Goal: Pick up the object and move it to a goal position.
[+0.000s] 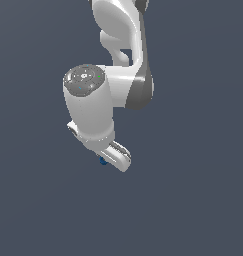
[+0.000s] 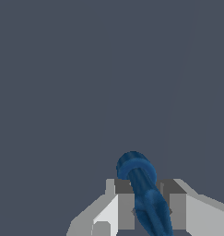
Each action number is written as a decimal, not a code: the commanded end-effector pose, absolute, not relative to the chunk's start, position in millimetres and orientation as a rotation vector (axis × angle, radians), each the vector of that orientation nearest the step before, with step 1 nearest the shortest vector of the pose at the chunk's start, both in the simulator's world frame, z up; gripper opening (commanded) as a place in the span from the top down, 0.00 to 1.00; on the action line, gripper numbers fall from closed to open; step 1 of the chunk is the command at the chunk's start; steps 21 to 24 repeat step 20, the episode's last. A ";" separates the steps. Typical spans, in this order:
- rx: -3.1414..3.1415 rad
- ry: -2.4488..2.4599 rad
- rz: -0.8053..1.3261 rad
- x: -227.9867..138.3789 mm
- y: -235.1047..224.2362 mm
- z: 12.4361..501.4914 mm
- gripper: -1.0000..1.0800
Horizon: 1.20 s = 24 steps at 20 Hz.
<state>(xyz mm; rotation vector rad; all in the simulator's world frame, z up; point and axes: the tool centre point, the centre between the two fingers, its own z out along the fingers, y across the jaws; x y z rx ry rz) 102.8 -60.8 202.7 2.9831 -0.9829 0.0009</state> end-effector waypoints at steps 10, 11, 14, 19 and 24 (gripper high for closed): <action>2.984 -0.983 0.000 133.2 -59.7 233.2 1.00; 2.984 -0.983 0.000 134.6 -59.7 234.5 1.00; 2.984 -0.983 0.000 137.7 -59.6 237.4 1.00; 2.984 -0.983 0.000 140.1 -59.5 239.1 1.00; 2.984 -0.983 0.000 140.1 -59.5 239.1 1.00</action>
